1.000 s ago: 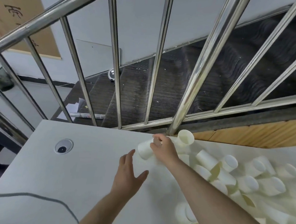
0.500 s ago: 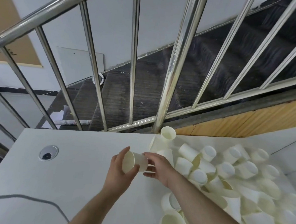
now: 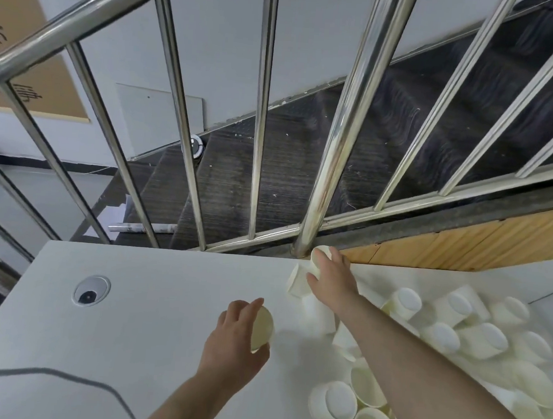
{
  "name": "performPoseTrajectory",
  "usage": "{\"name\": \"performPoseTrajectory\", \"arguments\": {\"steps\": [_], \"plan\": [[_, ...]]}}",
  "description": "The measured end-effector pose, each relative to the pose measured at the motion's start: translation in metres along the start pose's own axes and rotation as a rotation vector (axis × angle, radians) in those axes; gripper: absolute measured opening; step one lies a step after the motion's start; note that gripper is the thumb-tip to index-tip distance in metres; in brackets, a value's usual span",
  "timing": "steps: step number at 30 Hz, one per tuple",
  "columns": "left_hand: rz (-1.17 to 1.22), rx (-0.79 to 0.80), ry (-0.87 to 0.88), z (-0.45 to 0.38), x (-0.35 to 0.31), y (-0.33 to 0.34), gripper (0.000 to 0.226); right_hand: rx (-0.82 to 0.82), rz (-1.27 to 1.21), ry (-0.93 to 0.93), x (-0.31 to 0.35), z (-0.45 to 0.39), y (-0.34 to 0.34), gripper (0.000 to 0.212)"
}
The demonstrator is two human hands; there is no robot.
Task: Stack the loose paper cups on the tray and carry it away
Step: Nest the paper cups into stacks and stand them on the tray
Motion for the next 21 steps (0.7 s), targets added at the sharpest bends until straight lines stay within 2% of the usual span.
{"name": "performPoseTrajectory", "arguments": {"steps": [7, 13, 21], "plan": [[0.001, 0.018, 0.005, -0.003, 0.008, 0.008, 0.072, 0.059, 0.048, 0.042, 0.005, -0.028, 0.016, 0.056], [-0.003, 0.021, 0.001, -0.005, 0.01, 0.01, 0.071, -0.023, 0.03, 0.064, 0.002, -0.03, 0.014, 0.038], [-0.013, 0.023, 0.009, -0.005, 0.004, 0.008, 0.072, -0.074, -0.021, 0.121, -0.006, -0.02, 0.004, 0.031]]}}
Point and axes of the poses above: each hand's wrist, its own z-axis away from the middle knuckle, its own y-axis out of the palm, x = y × z, the point moved 7 cm from there along -z, towards the middle knuckle, and after that the axes turned 13 degrees about y, right-handed, at the moved point
